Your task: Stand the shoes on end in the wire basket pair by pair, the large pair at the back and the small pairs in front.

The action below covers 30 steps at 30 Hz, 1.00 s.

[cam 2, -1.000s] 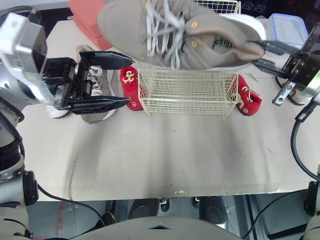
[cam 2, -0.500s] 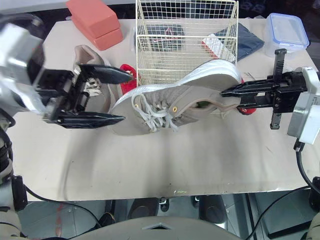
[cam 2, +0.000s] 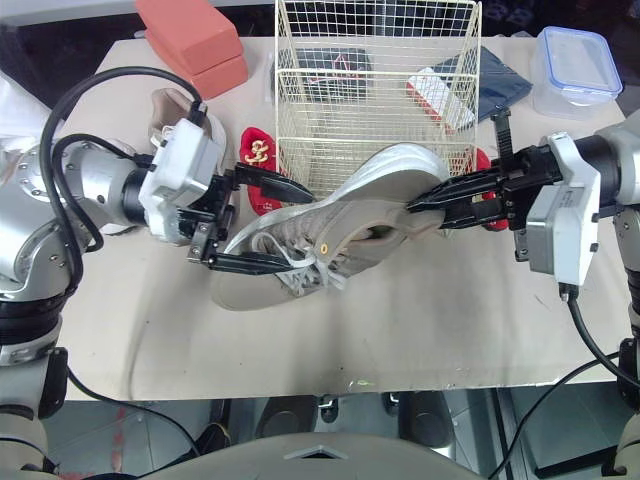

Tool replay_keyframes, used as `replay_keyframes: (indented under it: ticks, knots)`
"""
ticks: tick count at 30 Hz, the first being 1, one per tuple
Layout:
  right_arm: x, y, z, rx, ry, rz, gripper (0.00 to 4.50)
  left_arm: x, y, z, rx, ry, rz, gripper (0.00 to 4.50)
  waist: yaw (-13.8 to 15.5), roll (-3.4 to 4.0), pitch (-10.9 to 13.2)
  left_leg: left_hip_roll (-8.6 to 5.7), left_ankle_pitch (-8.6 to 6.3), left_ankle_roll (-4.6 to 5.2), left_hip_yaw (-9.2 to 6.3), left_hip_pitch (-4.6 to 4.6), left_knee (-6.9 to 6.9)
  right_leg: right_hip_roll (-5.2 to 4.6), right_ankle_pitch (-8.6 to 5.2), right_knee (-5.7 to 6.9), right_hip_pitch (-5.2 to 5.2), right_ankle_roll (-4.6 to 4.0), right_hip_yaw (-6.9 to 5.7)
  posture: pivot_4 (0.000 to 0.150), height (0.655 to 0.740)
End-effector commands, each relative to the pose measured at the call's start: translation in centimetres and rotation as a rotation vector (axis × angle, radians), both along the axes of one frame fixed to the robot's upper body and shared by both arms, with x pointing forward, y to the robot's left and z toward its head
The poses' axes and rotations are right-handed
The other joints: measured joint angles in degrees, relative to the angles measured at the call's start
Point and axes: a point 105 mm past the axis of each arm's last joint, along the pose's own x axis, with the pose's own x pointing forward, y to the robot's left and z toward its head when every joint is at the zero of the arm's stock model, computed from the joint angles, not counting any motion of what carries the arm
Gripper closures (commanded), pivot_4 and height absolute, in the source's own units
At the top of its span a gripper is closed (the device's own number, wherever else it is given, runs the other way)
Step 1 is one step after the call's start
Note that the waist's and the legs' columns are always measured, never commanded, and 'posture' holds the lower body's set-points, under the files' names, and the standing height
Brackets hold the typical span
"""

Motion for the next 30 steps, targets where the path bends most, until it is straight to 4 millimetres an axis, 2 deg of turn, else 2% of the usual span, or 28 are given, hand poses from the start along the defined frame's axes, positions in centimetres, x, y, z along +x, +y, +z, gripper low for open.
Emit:
replay_keyframes:
  ticks: [1,3,4,10,12,14,16,17,18,19,20,22,25,27,30]
  knots:
    - [-0.9,0.6,1.6,0.064,-0.005,0.009,4.50,-0.1,-0.6,0.6,0.007,-0.051,-0.049,0.51,0.00,0.00,0.00,0.00,0.00,0.00,-0.01,0.00,0.00,0.00,0.00,0.00,0.00,0.00,0.00,0.150,0.6860]
    - [-0.9,0.7,1.7,0.061,-0.010,0.009,4.50,-0.1,-0.8,0.6,0.013,-0.052,-0.062,1.11,-0.01,0.00,0.00,-0.01,0.00,0.00,-0.01,0.01,0.00,0.01,0.00,0.01,0.00,0.00,-0.01,0.150,0.6860]
    - [-0.9,0.8,1.9,0.069,-0.009,0.007,4.50,-0.1,-0.7,0.5,0.020,-0.052,-0.066,1.63,-0.01,0.00,0.00,-0.01,0.00,0.00,-0.02,0.01,0.00,0.02,0.00,0.01,0.00,0.01,-0.01,0.150,0.6860]
    - [-1.1,0.6,2.0,0.093,0.010,-0.012,4.50,0.1,-0.9,0.3,0.021,-0.059,-0.074,3.80,-0.02,0.00,0.00,0.00,0.00,0.00,-0.02,0.01,0.00,0.02,0.00,0.01,0.00,0.01,-0.01,0.150,0.6860]
    - [-1.1,0.5,2.1,0.115,0.026,-0.031,3.55,0.2,-1.1,0.3,0.007,-0.063,-0.069,4.21,0.04,0.00,0.00,0.00,0.00,0.00,-0.02,0.01,0.00,0.02,0.00,0.00,0.00,0.01,-0.01,0.150,0.6860]
    - [-1.1,0.4,2.3,0.145,0.037,-0.048,2.48,0.3,-1.2,0.4,-0.012,-0.066,-0.061,4.23,0.02,-0.01,0.01,0.00,0.00,0.00,-0.01,0.00,0.00,0.00,0.00,0.00,0.00,0.00,-0.01,0.150,0.6860]
    - [-1.1,0.1,3.0,0.210,0.073,-0.081,1.78,0.3,-1.3,0.8,-0.061,-0.061,-0.046,4.23,0.03,-0.01,0.01,0.00,0.00,0.00,-0.02,0.00,0.00,0.00,0.00,0.00,0.01,0.00,-0.01,0.150,0.6860]
    - [-1.0,-0.1,3.5,0.248,0.101,-0.107,1.27,0.3,-1.3,1.0,-0.088,-0.054,-0.036,4.23,0.03,-0.01,0.01,0.00,0.00,0.00,-0.02,0.00,0.00,-0.01,0.00,0.00,0.01,0.00,-0.01,0.150,0.6860]
    - [-1.0,-0.4,3.9,0.278,0.148,-0.143,0.79,0.2,-1.2,1.1,-0.110,-0.051,-0.022,4.23,0.02,-0.01,0.01,0.01,0.00,0.00,-0.03,0.00,0.00,-0.01,0.00,0.00,0.01,0.00,-0.01,0.150,0.6860]
    - [-0.8,-0.8,4.2,0.302,0.197,-0.179,0.54,0.2,-1.2,1.2,-0.129,-0.047,-0.013,4.23,0.01,-0.01,0.01,0.01,0.00,0.00,-0.02,0.00,0.00,-0.02,0.00,0.01,0.01,0.00,0.01,0.150,0.6860]
    - [-0.7,-1.3,4.7,0.336,0.261,-0.225,0.04,0.1,-1.1,1.4,-0.154,-0.042,-0.002,4.23,0.01,-0.02,0.01,0.02,0.00,0.00,-0.01,0.00,0.00,-0.05,0.01,0.02,0.00,-0.01,0.01,0.150,0.6860]
    - [-0.7,-2.3,5.3,0.388,0.393,-0.302,0.04,0.2,-1.1,1.8,-0.216,-0.037,0.029,4.23,0.04,-0.02,0.01,0.03,0.00,0.00,-0.05,0.00,0.00,-0.06,0.01,0.02,0.01,-0.02,0.00,0.150,0.6860]
    - [-1.0,-3.7,5.6,0.485,0.604,-0.393,0.04,0.5,-1.3,3.7,-0.388,-0.059,0.091,4.23,0.20,-0.05,0.02,0.03,0.00,0.01,-0.08,0.01,0.00,-0.09,0.01,0.01,0.05,-0.02,-0.02,0.150,0.6860]
    - [-0.8,-4.2,6.2,0.575,0.660,-0.424,0.04,1.3,-1.2,4.9,-0.503,-0.095,0.164,4.23,0.23,-0.06,0.01,0.02,0.00,0.02,-0.08,0.02,0.00,-0.12,0.01,0.01,0.09,-0.02,-0.01,0.150,0.6860]
    - [-0.4,-4.1,6.3,0.648,0.745,-0.469,0.04,2.2,-1.4,5.4,-0.578,-0.152,0.243,4.23,-0.07,-0.07,0.01,0.01,0.00,0.03,-0.05,0.09,0.01,-0.15,0.03,0.03,0.14,0.00,0.04,0.150,0.6860]
